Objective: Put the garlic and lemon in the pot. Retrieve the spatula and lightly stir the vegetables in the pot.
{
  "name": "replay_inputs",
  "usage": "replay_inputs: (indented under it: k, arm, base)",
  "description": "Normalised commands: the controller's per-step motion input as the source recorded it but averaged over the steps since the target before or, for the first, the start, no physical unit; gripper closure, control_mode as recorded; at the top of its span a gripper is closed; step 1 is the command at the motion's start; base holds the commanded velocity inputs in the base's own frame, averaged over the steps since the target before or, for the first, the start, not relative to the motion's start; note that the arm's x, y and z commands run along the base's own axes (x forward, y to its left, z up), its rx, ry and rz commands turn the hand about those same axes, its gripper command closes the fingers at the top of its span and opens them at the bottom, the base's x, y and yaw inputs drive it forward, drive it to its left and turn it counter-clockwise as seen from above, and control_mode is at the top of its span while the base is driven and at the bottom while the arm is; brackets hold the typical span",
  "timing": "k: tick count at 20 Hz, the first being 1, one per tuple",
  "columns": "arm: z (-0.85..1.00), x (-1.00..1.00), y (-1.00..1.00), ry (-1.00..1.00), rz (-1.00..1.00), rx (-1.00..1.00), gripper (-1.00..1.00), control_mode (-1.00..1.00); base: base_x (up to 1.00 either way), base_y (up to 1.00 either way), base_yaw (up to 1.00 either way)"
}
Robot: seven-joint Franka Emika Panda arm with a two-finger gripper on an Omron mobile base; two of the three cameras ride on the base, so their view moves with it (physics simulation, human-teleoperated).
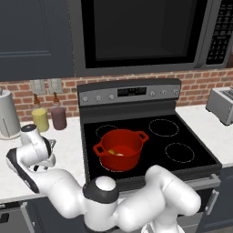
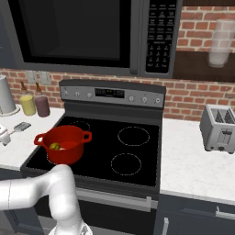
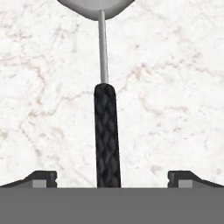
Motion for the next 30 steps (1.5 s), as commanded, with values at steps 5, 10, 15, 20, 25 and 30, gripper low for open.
replay_inputs:
  k: [5, 10, 15, 20, 25, 30]
  arm:
    - [-0.15, 0.25, 0.23, 0.00, 0.00, 0.00, -1.00, -1.00]
    - [-0.38, 0.02, -0.07, 0.01, 0.00, 0.01, 1.00, -1.00]
    - [-0.20, -0.01, -0.04, 0.01, 0.00, 0.01, 1.00, -1.00]
    - [-0.12, -0.30, -0.07, 0.00, -0.03, 0.01, 1.00, -1.00]
    - [0.40, -0.79, -0.29, -0.05, -0.07, 0.12, 1.00, -1.00]
    - [0.88, -1.00, -0.43, -0.06, 0.00, 0.26, 1.00, -1.00]
  base:
    - [0.00, 0.00, 0.00]
    - [0.00, 0.00, 0.00]
    - [0.00, 0.00, 0.00]
    - [0.00, 0.00, 0.00]
    - [0.00, 0.00, 0.00]
    - [0.00, 0.00, 0.00]
